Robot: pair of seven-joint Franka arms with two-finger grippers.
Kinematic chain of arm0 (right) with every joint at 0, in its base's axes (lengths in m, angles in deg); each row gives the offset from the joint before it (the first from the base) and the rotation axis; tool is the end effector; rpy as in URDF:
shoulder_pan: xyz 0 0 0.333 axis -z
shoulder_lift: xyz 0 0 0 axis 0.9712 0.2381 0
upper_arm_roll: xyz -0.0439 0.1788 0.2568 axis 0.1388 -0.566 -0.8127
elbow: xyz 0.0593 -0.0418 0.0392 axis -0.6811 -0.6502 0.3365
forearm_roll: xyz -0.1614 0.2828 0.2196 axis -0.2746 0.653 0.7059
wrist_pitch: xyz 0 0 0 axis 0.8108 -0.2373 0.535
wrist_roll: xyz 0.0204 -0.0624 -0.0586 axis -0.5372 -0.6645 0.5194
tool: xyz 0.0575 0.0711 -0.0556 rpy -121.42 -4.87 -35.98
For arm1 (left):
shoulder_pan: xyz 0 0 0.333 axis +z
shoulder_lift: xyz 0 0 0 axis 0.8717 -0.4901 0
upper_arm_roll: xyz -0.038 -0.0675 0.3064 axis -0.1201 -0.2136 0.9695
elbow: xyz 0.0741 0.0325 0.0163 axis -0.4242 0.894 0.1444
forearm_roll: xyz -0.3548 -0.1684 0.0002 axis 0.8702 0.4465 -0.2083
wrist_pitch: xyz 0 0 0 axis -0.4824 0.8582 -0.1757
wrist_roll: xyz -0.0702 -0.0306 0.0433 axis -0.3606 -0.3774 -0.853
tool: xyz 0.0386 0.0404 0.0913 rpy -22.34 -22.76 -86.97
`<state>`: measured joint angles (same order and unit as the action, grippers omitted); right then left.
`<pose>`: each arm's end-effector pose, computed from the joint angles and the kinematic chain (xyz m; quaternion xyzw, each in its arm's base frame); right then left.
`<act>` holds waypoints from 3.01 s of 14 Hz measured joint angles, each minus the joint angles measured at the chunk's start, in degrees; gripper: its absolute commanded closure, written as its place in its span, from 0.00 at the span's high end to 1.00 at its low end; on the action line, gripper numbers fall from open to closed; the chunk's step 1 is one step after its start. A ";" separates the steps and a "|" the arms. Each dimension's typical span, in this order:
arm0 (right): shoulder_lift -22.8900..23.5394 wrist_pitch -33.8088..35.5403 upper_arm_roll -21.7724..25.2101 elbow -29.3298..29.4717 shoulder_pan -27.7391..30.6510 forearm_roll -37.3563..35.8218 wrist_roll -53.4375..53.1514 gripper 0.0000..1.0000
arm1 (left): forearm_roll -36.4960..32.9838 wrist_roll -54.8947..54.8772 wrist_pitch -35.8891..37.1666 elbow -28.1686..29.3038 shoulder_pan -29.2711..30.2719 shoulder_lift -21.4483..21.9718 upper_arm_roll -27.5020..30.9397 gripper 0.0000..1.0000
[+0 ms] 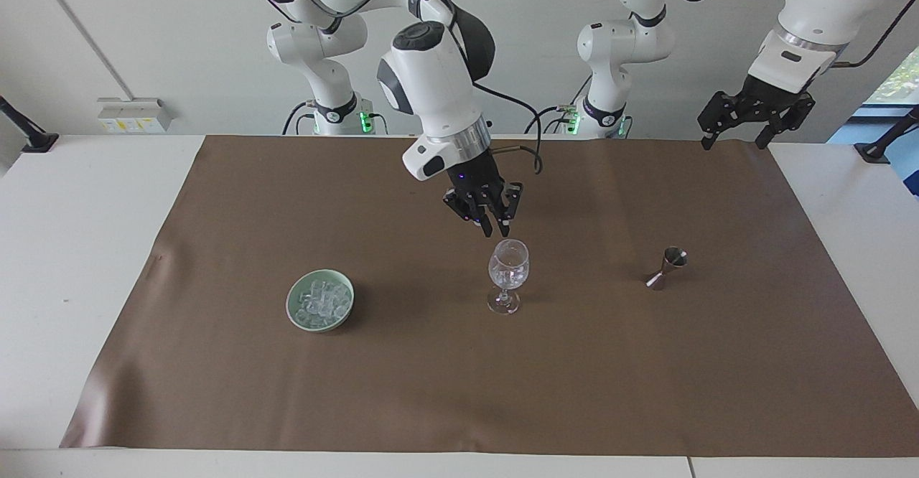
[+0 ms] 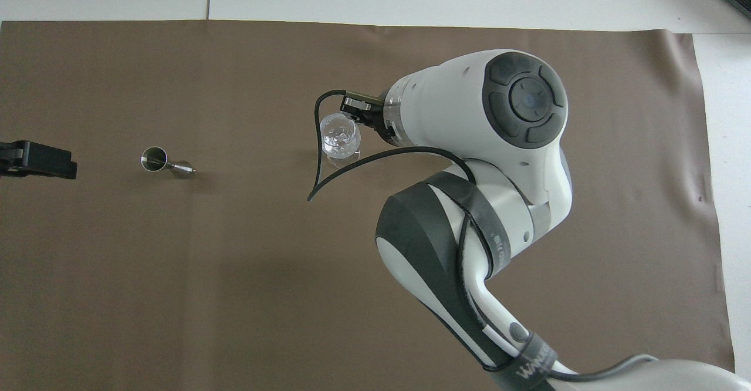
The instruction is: Pour wine and add ice with both arms
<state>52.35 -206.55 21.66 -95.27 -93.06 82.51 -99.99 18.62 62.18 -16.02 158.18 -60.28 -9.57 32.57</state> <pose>0.5954 0.3296 0.5559 -0.9718 0.1341 -0.0994 0.1666 0.5255 -0.0301 0.6498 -0.9996 0.0246 -0.0090 0.0041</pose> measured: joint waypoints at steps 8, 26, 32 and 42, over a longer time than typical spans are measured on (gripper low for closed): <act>-9.47 23.28 0.19 -0.08 14.45 0.06 24.14 0.70 | 0.00 0.00 0.01 0.00 0.00 0.00 0.00 1.00; -14.17 32.07 6.81 -0.38 27.51 -2.47 49.85 1.00 | 0.00 0.00 0.03 0.00 0.00 0.00 0.00 1.00; -15.55 35.05 9.10 -0.38 25.43 -7.44 53.76 1.00 | 0.00 0.00 0.04 0.00 0.00 0.00 0.00 1.00; -15.57 35.12 9.10 -0.32 24.89 -7.55 53.76 1.00 | 0.00 0.00 0.04 -0.01 0.00 0.00 0.00 1.00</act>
<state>36.78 -171.43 30.77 -95.59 -68.17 74.96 -46.23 18.62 62.17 -15.97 158.17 -60.28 -9.57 32.57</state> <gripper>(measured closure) 0.000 0.000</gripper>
